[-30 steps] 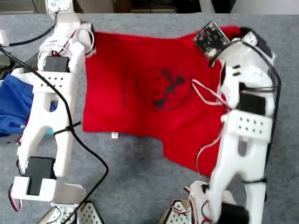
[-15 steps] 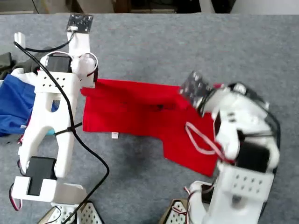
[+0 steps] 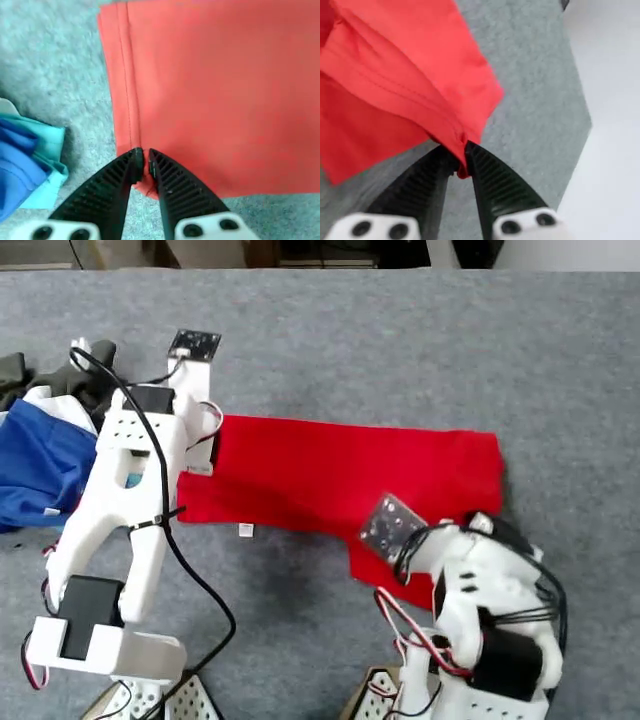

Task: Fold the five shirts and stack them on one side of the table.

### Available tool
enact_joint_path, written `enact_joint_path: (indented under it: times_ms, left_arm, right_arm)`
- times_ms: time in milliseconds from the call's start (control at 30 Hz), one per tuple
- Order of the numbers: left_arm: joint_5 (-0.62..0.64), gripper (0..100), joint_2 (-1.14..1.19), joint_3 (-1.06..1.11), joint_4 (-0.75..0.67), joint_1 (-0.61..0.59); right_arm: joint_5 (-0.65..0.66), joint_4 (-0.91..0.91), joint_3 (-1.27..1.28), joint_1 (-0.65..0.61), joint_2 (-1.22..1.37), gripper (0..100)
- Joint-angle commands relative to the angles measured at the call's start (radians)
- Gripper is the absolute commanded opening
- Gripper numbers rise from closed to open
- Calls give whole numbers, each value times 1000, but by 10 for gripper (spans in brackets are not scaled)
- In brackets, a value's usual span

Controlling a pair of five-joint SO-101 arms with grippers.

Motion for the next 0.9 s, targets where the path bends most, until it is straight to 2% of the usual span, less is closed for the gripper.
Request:
enact_joint_path:
  times_ms: [0, 67, 467, 567, 633, 767, 867]
  left_arm:
    - [-9, 19, -10, 29, -41, 11]
    - [-9, 19, -10, 57, -64, 8]
    - [-9, 21, -8, 103, -160, 2]
    - [-5, 33, -8, 89, -155, 0]
    - [-3, 84, -10, 87, -153, -2]
    - [-8, 198, -10, 23, -20, 6]
    - [-8, 226, -10, -68, 86, 2]
  right_arm:
    - [14, 15, 45, 16, -59, 4]
    - [17, 25, 68, 16, -77, 4]
    - [238, 49, 228, 16, -191, 5]
    - [301, 106, 228, 16, -219, 52]
    - [336, 143, 228, 16, -249, 98]
    - [381, 189, 228, 27, -349, 138]
    - [437, 216, 208, 73, -392, 137]
